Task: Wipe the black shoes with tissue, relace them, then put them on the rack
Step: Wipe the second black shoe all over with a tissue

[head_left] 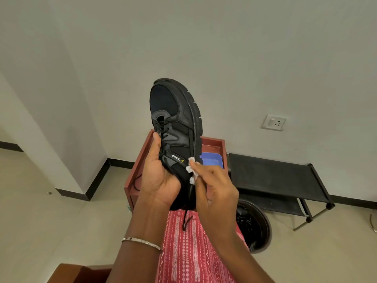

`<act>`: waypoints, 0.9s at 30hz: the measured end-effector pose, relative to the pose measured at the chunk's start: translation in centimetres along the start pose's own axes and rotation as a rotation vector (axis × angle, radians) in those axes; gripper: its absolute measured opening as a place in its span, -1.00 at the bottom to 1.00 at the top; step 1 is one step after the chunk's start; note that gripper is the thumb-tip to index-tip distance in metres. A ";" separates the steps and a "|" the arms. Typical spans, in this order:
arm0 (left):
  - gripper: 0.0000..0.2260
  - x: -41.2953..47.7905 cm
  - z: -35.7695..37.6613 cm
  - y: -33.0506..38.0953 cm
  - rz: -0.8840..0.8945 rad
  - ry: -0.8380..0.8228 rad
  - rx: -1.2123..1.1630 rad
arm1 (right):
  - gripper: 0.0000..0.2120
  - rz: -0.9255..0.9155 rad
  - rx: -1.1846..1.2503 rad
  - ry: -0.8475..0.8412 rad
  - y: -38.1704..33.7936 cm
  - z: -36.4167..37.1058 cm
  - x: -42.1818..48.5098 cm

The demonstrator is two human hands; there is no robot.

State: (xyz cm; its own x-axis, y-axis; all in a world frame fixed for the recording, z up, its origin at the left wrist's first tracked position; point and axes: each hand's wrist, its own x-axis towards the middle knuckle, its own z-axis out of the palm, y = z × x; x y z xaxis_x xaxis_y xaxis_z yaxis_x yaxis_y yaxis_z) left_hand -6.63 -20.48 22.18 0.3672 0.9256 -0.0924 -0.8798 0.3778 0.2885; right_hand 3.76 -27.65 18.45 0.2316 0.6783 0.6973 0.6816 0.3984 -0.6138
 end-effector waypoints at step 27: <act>-0.42 -0.6 1.3 -1.5 -0.073 0.054 -0.094 | -0.68 -0.164 -0.078 0.012 1.3 -1.4 1.3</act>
State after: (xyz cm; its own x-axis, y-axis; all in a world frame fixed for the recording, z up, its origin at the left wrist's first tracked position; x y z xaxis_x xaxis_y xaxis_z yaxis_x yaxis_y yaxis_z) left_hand -5.13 -21.63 23.03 0.4170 0.8943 -0.1621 -0.8766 0.4428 0.1884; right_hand 5.92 -27.13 19.08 0.1204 0.6006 0.7904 0.7624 0.4540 -0.4611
